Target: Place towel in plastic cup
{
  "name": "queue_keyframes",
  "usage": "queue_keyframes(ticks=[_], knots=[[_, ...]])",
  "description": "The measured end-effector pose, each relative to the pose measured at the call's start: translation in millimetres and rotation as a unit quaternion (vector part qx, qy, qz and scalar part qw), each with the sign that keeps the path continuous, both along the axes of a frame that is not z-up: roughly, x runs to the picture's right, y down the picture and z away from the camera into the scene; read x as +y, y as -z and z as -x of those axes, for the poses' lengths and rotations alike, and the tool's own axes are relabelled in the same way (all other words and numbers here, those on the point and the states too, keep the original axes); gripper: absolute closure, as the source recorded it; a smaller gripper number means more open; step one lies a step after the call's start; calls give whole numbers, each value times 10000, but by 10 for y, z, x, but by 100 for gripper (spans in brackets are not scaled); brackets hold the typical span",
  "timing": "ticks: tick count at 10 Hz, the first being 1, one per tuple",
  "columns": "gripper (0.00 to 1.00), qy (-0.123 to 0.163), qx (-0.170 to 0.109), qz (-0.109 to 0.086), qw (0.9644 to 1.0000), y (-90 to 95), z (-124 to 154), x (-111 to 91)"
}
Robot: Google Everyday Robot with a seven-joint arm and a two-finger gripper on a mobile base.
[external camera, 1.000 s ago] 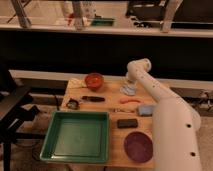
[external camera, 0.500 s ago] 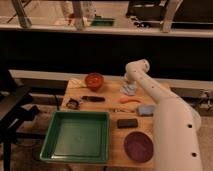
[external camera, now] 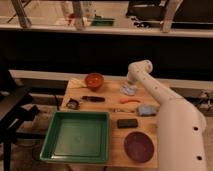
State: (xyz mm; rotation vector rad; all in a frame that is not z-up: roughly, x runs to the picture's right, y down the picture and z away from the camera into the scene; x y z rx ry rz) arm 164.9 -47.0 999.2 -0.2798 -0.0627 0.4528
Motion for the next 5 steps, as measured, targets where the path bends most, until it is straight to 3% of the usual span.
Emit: queue_keyframes(ticks=[3,5], knots=[[45,32,-75,-8,10000,9,-109,15],[26,47,-269,9,9996,43,-31,13]])
